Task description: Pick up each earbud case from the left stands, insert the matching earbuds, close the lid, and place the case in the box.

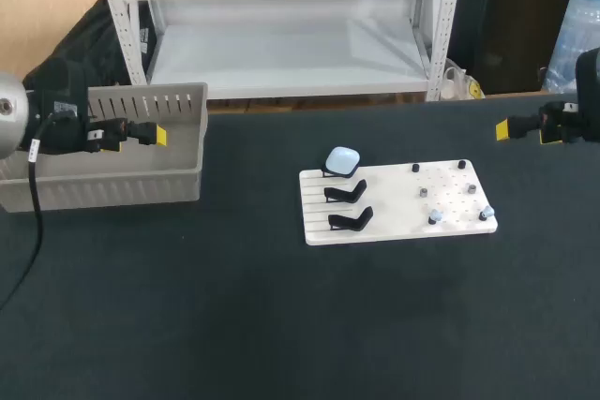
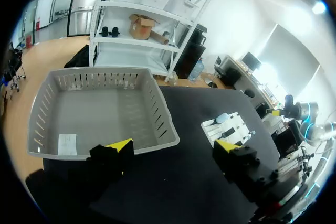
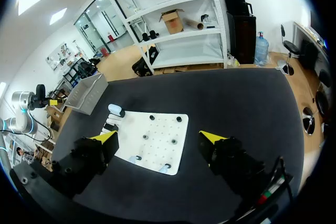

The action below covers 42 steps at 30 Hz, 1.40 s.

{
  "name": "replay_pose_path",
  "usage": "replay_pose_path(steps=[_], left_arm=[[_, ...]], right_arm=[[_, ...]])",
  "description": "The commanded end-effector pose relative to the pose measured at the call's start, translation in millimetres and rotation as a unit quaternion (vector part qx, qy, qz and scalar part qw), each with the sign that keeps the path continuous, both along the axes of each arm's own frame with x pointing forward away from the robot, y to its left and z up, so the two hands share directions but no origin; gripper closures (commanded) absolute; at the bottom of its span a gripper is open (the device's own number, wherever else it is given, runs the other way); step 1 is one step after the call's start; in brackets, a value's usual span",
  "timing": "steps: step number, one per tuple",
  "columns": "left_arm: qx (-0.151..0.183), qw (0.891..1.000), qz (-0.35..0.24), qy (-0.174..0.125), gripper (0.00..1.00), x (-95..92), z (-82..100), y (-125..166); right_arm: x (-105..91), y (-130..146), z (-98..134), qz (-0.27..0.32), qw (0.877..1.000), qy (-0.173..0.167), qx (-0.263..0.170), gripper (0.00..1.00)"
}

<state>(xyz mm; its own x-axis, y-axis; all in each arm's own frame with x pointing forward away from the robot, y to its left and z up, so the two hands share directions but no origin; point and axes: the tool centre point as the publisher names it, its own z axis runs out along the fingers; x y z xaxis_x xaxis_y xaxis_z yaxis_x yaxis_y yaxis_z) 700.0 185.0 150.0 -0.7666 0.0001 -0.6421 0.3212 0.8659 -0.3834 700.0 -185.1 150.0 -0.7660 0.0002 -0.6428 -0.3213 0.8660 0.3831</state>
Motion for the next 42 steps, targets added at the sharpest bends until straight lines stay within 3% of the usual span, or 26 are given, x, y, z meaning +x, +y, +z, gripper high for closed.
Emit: replay_pose_path(steps=[1, 23, 30, 36, 42], left_arm=[[0.0, 1.0, 0.0, 0.0, 0.0, 0.0, 0.0, 0.0], [0.0, 1.0, 0.0, 0.0, 0.0, 0.0, 0.0, 0.0], [-0.009, 0.998, -0.054, -0.036, 0.0, 10.9, 12.4, -7.8], [0.009, 0.987, -0.137, -0.078, 0.0, 23.4, 24.1, -22.6], [0.028, 0.963, -0.239, -0.119, 0.0, 32.9, 30.3, -44.4]], right_arm=[[0.0, 0.0, 0.0, 0.0, 1.0, 0.0, 0.0, 0.0], [0.0, 0.0, 0.0, 0.0, 1.0, 0.0, 0.0, 0.0], [0.0, 0.0, 0.0, 0.0, 1.0, 0.0, 0.0, 0.0], [0.0, 0.0, 0.0, 0.0, 1.0, 0.0, 0.0, 0.0], [0.0, 0.0, 0.0, 0.0, 1.0, 0.0, 0.0, 0.0]])
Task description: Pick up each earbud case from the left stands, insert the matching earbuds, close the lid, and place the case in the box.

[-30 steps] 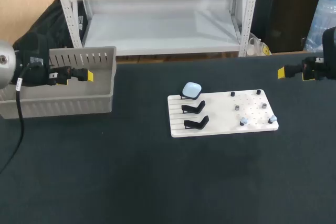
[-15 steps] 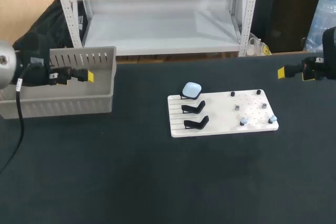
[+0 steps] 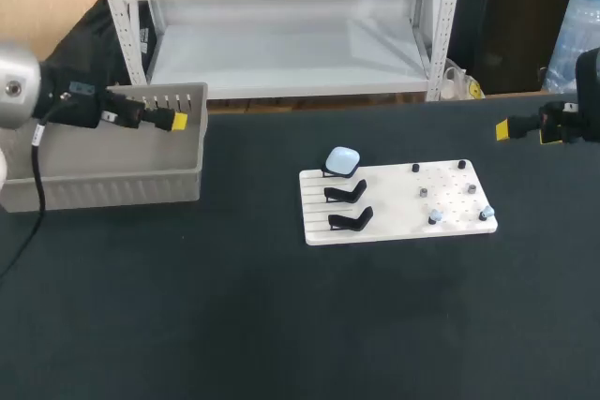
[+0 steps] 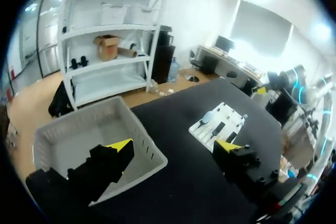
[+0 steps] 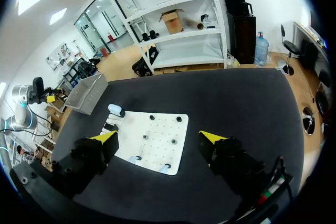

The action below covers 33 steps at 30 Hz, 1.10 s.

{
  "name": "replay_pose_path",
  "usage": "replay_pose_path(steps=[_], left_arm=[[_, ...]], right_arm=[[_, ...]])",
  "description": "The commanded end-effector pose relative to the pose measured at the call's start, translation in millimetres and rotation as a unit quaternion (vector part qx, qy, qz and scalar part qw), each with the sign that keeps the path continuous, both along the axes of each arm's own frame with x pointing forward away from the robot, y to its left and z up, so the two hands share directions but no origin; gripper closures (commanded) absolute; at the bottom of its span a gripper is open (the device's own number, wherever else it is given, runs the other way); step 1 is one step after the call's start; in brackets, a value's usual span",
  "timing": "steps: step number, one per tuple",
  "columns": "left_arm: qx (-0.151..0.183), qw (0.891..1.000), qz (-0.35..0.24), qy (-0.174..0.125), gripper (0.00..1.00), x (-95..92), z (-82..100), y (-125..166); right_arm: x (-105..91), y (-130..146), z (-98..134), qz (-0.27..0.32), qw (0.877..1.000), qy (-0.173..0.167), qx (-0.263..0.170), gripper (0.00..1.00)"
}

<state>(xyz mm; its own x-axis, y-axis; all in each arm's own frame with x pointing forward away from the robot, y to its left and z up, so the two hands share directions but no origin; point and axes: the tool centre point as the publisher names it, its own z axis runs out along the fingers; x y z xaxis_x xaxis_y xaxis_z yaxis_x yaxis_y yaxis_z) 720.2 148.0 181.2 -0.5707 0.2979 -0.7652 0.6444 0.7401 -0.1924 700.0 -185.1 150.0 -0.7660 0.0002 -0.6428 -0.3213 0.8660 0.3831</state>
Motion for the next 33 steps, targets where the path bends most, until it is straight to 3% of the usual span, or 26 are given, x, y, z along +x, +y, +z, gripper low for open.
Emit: replay_pose_path(steps=[1, 11, 24, 33], left_arm=[[-0.016, 0.994, -0.103, -0.014, 0.0, 15.3, -0.5, -12.3], [0.036, 0.978, -0.199, -0.045, 0.0, 40.7, -11.9, -43.8], [0.036, 0.953, -0.287, -0.087, 0.0, 60.7, -38.2, -90.0], [0.027, 0.939, -0.331, -0.092, 0.0, 64.6, -58.8, -117.1]], right_arm=[[0.0, 0.0, 0.0, 0.0, 1.0, 0.0, 0.0, 0.0], [0.0, 0.0, 0.0, 0.0, 1.0, 0.0, 0.0, 0.0], [0.0, 0.0, 0.0, 0.0, 1.0, 0.0, 0.0, 0.0], [0.0, 0.0, 0.0, 0.0, 1.0, 0.0, 0.0, 0.0]])
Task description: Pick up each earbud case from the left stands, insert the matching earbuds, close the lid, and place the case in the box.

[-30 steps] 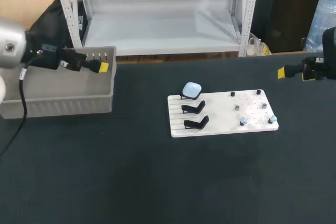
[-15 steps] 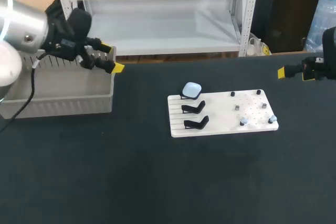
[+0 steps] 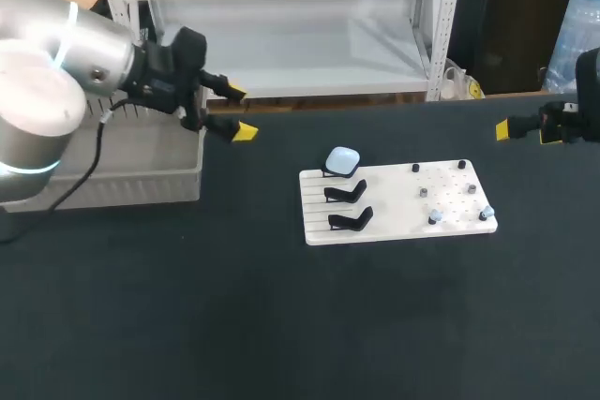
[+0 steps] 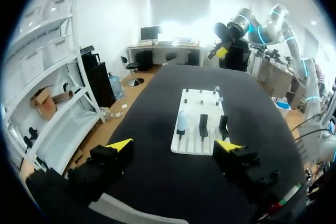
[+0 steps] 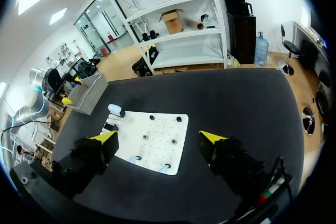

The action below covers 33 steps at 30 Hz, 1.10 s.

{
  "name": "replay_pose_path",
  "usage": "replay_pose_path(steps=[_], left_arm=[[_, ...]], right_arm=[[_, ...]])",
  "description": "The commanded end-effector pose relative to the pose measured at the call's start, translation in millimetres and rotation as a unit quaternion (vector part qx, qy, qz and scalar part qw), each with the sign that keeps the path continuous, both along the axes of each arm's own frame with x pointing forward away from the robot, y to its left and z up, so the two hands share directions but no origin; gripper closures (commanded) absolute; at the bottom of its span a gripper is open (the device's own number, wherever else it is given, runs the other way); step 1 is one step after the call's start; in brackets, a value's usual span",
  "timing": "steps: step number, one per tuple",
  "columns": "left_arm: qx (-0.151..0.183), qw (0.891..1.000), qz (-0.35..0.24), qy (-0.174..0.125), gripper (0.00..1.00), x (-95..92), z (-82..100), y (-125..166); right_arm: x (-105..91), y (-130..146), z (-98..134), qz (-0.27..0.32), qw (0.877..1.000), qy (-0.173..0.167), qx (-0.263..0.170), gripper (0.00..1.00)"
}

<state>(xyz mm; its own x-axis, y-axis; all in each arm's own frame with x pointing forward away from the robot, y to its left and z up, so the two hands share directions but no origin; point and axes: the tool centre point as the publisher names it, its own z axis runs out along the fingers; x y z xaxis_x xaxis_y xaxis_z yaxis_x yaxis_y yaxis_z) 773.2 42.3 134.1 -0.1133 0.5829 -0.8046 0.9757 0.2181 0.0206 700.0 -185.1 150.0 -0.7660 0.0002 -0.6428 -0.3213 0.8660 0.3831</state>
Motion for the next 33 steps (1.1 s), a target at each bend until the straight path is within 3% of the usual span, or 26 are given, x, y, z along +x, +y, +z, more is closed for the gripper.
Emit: replay_pose_path(steps=[1, 11, 12, 13, 14, 15, 16, 20, 21, 27, 33], left_arm=[[-0.003, 1.0, -0.026, 0.013, 0.0, 11.5, -15.5, -14.5], [-0.001, 0.999, -0.051, 0.004, 0.0, 15.7, -41.5, -35.2], [-0.001, 0.999, -0.052, 0.004, 0.16, 16.6, -43.3, -36.9], [-0.002, 0.999, -0.052, 0.004, 0.46, 17.5, -44.6, -38.3], [-0.004, 0.999, -0.053, 0.006, 0.52, 18.4, -46.0, -40.1], [-0.004, 0.999, -0.053, 0.007, 0.4, 18.9, -47.4, -41.7], [-0.004, 0.999, -0.053, 0.007, 0.18, 19.1, -49.0, -43.6], [-0.006, 0.998, -0.055, 0.009, 0.17, 20.0, -56.0, -50.9], [-0.006, 0.998, -0.054, 0.009, 0.12, 20.0, -57.9, -52.6], [-0.009, 0.998, -0.057, 0.008, 0.12, 21.6, -68.6, -62.0], [-0.015, 0.998, -0.062, 0.009, 0.31, 25.0, -75.6, -69.3]], right_arm=[[0.0, 0.0, 0.0, 0.0, 1.0, 0.0, 0.0, 0.0], [0.0, 0.0, 0.0, 0.0, 1.0, 0.0, 0.0, 0.0], [0.0, 0.0, 0.0, 0.0, 1.0, 0.0, 0.0, 0.0], [0.0, 0.0, 0.0, 0.0, 1.0, 0.0, 0.0, 0.0], [0.0, 0.0, 0.0, 0.0, 1.0, 0.0, 0.0, 0.0], [0.0, 0.0, 0.0, 0.0, 1.0, 0.0, 0.0, 0.0], [0.0, 0.0, 0.0, 0.0, 1.0, 0.0, 0.0, 0.0], [0.0, 0.0, 0.0, 0.0, 1.0, 0.0, 0.0, 0.0], [0.0, 0.0, 0.0, 0.0, 1.0, 0.0, 0.0, 0.0], [0.0, 0.0, 0.0, 0.0, 1.0, 0.0, 0.0, 0.0], [0.0, 0.0, 0.0, 0.0, 1.0, 0.0, 0.0, 0.0]])
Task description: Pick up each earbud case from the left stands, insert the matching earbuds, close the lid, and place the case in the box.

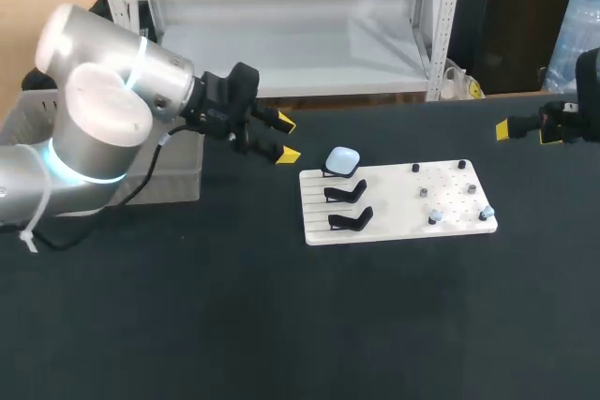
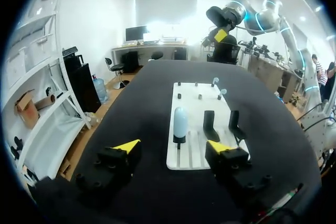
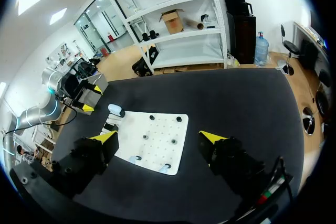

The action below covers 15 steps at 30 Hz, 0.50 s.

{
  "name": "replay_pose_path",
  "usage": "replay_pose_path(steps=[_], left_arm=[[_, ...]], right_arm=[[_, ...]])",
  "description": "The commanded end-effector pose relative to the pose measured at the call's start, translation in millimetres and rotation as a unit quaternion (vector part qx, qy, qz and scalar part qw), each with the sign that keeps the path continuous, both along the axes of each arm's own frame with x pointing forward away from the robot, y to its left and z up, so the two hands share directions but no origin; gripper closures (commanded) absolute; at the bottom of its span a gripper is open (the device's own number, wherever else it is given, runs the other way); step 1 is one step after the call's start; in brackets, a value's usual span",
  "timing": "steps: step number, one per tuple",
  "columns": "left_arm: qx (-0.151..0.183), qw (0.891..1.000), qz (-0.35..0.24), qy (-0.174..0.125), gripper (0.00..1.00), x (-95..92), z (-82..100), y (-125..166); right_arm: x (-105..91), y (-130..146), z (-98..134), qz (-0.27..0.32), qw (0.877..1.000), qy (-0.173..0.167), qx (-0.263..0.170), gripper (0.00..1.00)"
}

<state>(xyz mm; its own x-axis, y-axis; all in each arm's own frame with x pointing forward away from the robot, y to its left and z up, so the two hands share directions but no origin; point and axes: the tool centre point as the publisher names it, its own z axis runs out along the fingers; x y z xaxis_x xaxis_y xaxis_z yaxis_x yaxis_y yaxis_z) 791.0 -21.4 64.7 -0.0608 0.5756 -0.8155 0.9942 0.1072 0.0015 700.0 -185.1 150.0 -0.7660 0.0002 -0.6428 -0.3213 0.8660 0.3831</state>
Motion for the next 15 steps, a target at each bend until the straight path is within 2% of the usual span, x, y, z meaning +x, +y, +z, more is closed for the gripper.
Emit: replay_pose_path(steps=[1, 4, 6, 7, 8, 11, 15], left_arm=[[-0.005, 1.0, -0.008, 0.001, 0.33, 7.2, -7.4, -7.5], [-0.005, 1.0, -0.016, -0.002, 0.4, 6.8, -11.9, -13.4], [-0.004, 1.0, -0.023, 0.0, 0.39, 6.1, -14.4, -17.4], [-0.003, 1.0, -0.025, -0.001, 0.47, 5.7, -15.6, -19.2], [-0.002, 1.0, -0.028, -0.001, 0.49, 5.3, -17.0, -21.0], [0.0, 0.999, -0.035, 0.002, 0.44, 4.6, -20.4, -26.0], [0.0, 0.999, -0.039, 0.004, 0.45, 3.9, -23.7, -32.3]], right_arm=[[0.0, 0.0, 0.0, 0.0, 1.0, 0.0, 0.0, 0.0], [0.0, 0.0, 0.0, 0.0, 1.0, 0.0, 0.0, 0.0], [0.0, 0.0, 0.0, 0.0, 1.0, 0.0, 0.0, 0.0], [0.0, 0.0, 0.0, 0.0, 1.0, 0.0, 0.0, 0.0], [0.0, 0.0, 0.0, 0.0, 1.0, 0.0, 0.0, 0.0], [0.0, 0.0, 0.0, 0.0, 1.0, 0.0, 0.0, 0.0], [0.0, 0.0, 0.0, 0.0, 1.0, 0.0, 0.0, 0.0]])
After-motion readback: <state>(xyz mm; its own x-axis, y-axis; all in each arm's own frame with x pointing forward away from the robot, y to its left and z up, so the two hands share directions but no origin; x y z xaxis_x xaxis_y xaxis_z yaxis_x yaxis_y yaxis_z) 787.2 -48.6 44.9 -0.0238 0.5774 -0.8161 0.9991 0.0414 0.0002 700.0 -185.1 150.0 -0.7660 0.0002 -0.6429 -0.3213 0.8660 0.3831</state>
